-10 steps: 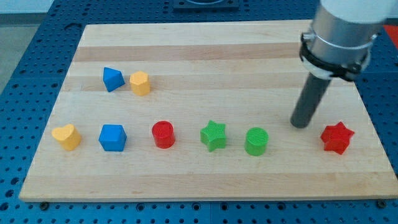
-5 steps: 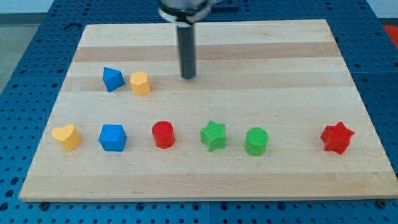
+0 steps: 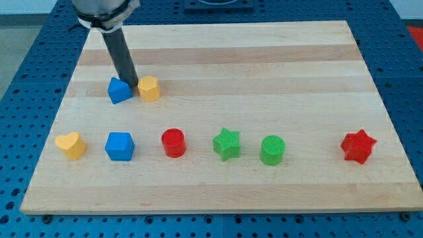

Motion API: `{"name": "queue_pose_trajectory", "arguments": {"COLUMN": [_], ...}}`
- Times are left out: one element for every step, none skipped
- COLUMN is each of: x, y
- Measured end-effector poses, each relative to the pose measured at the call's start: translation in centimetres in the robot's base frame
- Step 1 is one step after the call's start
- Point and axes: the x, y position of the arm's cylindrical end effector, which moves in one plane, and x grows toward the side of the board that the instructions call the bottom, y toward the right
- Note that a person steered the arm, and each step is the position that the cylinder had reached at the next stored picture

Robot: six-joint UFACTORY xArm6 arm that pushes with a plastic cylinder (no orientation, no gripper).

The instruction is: Move the yellow hexagon towards the red star

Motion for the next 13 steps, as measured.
{"name": "queue_pose_trajectory", "arguments": {"x": [1.1, 1.4, 1.9, 3.6, 4.8, 5.5, 5.5, 5.5, 5.5, 5.5, 5.5, 5.5, 5.6], "y": [1.8, 3.6, 5.2, 6.5, 7.9, 9.8, 11.8, 14.5, 17.5, 20.4, 23.5, 26.4, 28.6]}}
